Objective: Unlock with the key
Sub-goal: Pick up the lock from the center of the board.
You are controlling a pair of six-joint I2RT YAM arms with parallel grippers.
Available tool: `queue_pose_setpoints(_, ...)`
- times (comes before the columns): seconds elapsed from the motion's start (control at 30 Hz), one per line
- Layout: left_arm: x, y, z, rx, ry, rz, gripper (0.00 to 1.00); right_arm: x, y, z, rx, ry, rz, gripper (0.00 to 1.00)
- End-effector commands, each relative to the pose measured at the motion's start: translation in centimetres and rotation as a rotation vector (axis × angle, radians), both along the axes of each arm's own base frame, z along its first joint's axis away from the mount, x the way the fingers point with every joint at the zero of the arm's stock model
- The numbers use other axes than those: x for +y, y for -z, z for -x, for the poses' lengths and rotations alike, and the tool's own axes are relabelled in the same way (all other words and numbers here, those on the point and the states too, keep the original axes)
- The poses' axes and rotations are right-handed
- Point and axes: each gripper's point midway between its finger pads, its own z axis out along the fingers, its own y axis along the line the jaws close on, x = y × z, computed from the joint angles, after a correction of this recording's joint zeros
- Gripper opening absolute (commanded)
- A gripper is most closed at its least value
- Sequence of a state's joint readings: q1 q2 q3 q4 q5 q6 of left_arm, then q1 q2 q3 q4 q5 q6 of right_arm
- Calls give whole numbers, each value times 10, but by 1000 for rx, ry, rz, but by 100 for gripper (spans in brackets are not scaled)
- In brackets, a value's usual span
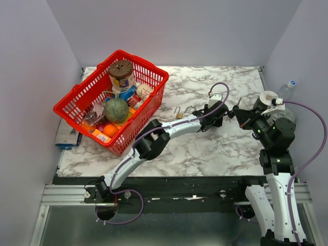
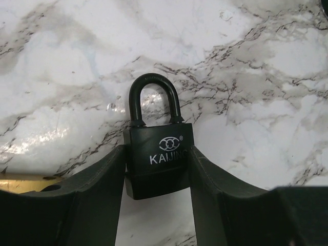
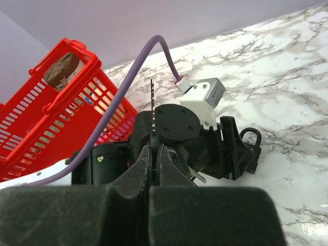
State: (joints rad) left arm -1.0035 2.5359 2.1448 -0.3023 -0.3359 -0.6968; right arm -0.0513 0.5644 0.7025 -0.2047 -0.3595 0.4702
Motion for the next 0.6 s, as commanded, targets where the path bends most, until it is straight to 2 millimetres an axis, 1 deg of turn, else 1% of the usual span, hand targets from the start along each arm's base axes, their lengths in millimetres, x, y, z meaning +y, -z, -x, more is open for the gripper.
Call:
queue_pose_setpoints(0.0, 55, 69, 49, 162, 101, -266, 55, 1, -10, 2, -29, -5, 5, 1)
queue_pose_setpoints(0.03, 64, 80, 57, 179, 110, -283, 55, 1, -10, 2, -29, -5, 4, 1)
queue_pose_setpoints(0.07, 65, 71, 59, 173, 117, -268, 55, 2, -9, 2, -27, -9, 2, 1)
queue_pose_setpoints(0.1, 68, 71, 62, 173, 120, -270, 56, 2, -8, 1, -25, -11, 2, 1)
queue_pose_setpoints(0.13, 76, 76, 68, 183, 121, -288, 57, 3, -9, 1, -29, -12, 0, 1)
queue_pose_setpoints(0.17, 75, 64, 66, 166, 119, -268, 58, 3, -8, 1, -28, -14, 0, 1)
queue_pose_setpoints(0.23, 79, 61, 70, 164, 125, -277, 64, 3, -7, 0, -22, -12, -3, 1)
queue_pose_setpoints(0.27, 76, 52, 70, 152, 129, -267, 68, 3, -7, 1, -24, -14, -1, 1)
queue_pose_setpoints(0.3, 77, 49, 69, 147, 128, -275, 78, 4, -7, 0, -24, -17, -3, 1)
queue_pose_setpoints(0.33, 73, 43, 70, 142, 131, -276, 81, 4, -8, 1, -27, -20, -4, 1)
queue_pose_setpoints(0.4, 71, 42, 70, 140, 131, -293, 87, 4, -7, 0, -23, -20, -6, 1)
queue_pose_setpoints(0.43, 63, 33, 66, 127, 134, -282, 89, 4, -8, 1, -26, -21, -6, 1)
queue_pose_setpoints(0.47, 66, 43, 71, 147, 143, -323, 89, 4, -7, 1, -27, -20, -5, 1)
queue_pose_setpoints(0.5, 65, 43, 71, 146, 150, -338, 90, 4, -8, 1, -28, -21, -4, 1)
queue_pose_setpoints(0.53, 59, 36, 67, 127, 158, -340, 90, 4, -7, 1, -25, -21, -5, 1)
queue_pose_setpoints(0.57, 62, 46, 73, 143, 170, -381, 90, 4, -7, 1, -27, -18, -4, 1)
